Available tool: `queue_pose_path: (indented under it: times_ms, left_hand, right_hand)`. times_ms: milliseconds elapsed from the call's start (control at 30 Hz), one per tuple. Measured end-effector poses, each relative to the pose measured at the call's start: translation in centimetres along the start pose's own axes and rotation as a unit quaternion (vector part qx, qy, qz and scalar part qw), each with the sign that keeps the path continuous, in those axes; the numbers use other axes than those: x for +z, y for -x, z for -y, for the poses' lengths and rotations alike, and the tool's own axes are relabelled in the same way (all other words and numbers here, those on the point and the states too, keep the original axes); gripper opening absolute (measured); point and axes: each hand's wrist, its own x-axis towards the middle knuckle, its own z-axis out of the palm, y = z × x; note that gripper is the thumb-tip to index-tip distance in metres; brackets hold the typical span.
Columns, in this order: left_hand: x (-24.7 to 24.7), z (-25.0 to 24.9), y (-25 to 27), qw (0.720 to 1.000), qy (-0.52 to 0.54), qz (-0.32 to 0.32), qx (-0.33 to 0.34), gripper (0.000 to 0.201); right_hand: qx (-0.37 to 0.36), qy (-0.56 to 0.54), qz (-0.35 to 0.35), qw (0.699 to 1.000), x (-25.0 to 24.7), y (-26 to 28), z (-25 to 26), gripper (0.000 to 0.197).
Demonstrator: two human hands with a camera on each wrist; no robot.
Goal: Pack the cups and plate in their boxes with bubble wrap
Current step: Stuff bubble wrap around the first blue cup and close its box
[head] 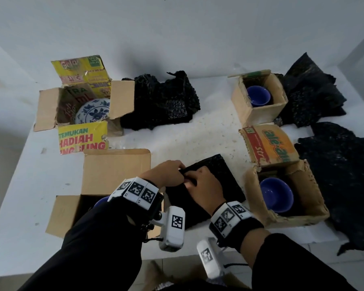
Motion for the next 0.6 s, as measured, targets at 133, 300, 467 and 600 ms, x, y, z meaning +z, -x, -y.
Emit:
queue_pose_path:
  times_ms: [133,300,467,600]
  left_hand:
    - [-0.8,-1.0,0.4,0.995,0.019,-0.086,0.036,0.025]
    - [-3.1,-2.1,2.2,0.96,0.123,-0.232,0.098,0.02]
    - [-5.5,-0.8,5.5,0.922,0.219,-0.265,0.177,0.03]
    - [-6.0,2.5,7.8,0.915,0.255,-0.26,0.173,0.028]
  right_hand:
    - [0.017,-0.129,-0.038,0.991,-2.4,-1.6,0.2,0.018]
    - [0.028,-0.294,-0.111,0.949,-5.7,-1.6,2.1,0.006]
    - [-0.048,-0.377,-0.12,0.917,-8.0,-0.5,5.3,0.02]
    - [-0.089,-0.342,-0.109,0.929,-7.8,1.1,8.6,0.02]
